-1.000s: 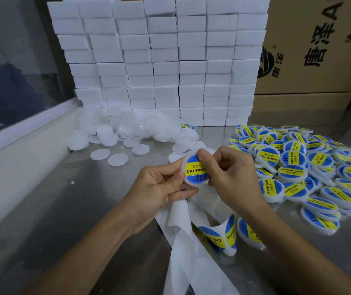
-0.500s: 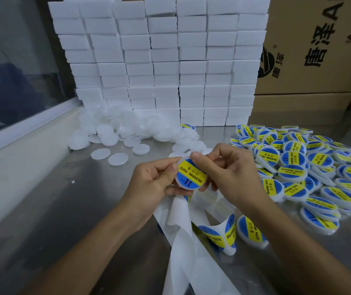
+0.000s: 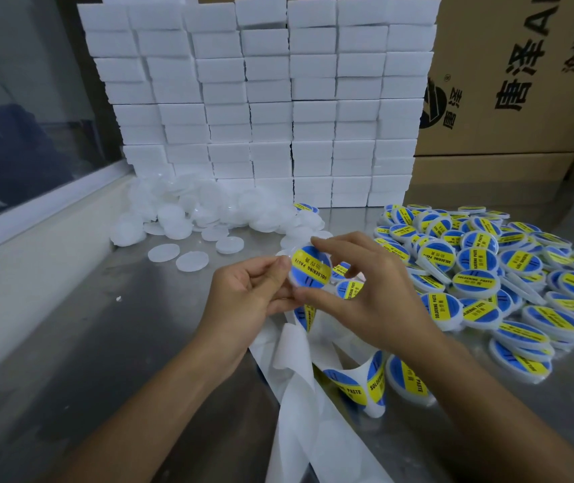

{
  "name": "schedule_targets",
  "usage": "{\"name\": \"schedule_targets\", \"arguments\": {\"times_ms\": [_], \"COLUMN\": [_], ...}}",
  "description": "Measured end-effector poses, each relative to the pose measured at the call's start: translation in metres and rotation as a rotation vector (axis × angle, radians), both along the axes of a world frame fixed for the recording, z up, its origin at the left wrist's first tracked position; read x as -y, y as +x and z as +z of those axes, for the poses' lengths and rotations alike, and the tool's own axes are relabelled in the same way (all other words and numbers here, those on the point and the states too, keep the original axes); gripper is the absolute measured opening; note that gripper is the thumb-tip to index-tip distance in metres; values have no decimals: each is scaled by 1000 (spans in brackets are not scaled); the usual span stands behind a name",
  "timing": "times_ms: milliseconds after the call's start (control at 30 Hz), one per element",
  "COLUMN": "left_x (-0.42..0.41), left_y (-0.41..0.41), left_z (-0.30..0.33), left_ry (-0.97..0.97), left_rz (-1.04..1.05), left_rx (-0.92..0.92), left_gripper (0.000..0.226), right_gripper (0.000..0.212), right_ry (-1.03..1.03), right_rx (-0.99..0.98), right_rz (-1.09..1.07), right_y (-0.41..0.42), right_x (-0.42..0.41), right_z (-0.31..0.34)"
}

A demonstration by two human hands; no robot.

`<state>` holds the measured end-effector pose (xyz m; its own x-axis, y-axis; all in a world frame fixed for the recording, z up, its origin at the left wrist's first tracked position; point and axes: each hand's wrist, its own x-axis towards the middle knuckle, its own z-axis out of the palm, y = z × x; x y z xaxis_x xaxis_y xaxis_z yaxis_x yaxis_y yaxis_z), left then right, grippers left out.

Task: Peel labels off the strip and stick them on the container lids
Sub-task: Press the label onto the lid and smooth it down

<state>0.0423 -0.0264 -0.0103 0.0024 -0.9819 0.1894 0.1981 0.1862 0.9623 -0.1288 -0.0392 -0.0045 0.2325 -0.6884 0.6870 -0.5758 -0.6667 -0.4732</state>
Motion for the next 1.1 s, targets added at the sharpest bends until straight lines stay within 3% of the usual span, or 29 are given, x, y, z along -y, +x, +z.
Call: {"name": "schedule_targets", "arguments": {"times_ms": [133,267,367,467,567,733,800,933,1100], "left_x": [2,5,6,7,7,4,3,3,5], "left_y": [2,4,3,6,7,11,13,12,11], "left_z": [-6,-19,-22,-21,-19,-10,-8,-7,-6], "left_ry": [-126,-177,-127,17,43,113,123,63,0], "left_rz": [84,183,280,228,223,168,76,56,76], "left_rx": [308,707,834,691,502,215,182,199,82], "left_gripper": [20,33,43,35,23,25,39,51,44], "right_gripper": [40,38,35,29,21,26,31,19,11], "right_ry": [-16,17,68,195,327,273,210,30,-106], "right_rx": [62,71,41,-5,-75,-95,-46,50,-106], "right_rz": [-210,-550,-762,-873,-914,-873,-750,-386,-27], "right_y": [-25,-66,-89,-101,-100,-86,-77,-40,1], "right_x": [14,37,47,49,49,45,41,25,2], "right_z": [-1,-11,-23,-31,-31,-27,-22,-8,-6]}}
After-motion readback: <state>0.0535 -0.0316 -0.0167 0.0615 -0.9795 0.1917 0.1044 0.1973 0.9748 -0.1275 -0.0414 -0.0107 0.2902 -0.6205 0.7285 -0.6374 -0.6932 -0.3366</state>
